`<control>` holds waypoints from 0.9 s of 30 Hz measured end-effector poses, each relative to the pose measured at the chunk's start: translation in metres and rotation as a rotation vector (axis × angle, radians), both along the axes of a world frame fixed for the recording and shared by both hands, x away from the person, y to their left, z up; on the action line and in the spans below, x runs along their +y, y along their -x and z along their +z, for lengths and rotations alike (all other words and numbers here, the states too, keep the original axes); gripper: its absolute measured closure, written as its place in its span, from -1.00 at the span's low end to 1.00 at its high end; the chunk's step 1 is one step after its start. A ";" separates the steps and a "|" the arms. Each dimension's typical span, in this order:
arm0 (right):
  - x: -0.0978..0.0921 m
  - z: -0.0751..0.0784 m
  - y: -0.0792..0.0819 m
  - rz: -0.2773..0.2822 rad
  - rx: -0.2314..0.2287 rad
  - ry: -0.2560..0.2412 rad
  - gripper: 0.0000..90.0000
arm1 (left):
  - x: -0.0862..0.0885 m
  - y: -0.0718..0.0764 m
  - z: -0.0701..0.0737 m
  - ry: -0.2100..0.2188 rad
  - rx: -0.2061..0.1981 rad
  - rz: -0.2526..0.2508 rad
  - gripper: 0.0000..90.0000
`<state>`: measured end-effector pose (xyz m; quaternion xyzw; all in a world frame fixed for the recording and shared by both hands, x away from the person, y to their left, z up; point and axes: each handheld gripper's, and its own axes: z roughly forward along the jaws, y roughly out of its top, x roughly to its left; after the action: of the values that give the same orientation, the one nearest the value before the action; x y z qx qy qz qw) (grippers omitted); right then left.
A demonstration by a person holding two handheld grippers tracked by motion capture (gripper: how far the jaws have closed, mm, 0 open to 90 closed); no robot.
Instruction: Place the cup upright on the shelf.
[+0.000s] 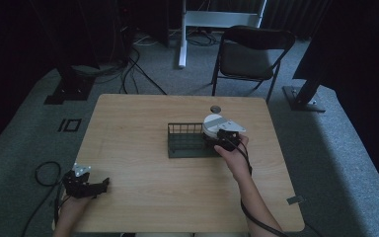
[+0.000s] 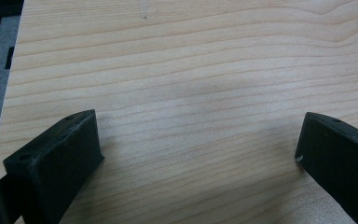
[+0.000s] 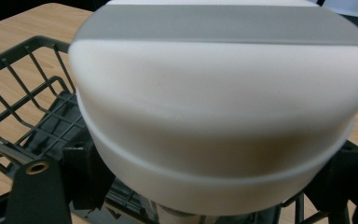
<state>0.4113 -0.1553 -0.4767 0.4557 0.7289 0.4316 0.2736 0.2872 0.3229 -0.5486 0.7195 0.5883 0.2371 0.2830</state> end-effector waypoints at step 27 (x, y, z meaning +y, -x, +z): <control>-0.005 0.001 0.008 0.004 -0.046 -0.006 -0.74 | 0.000 0.000 0.000 0.000 0.000 0.000 -1.00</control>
<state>0.4029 -0.1604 -0.4761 0.4450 0.7221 0.4447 0.2878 0.2872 0.3229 -0.5486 0.7194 0.5883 0.2371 0.2831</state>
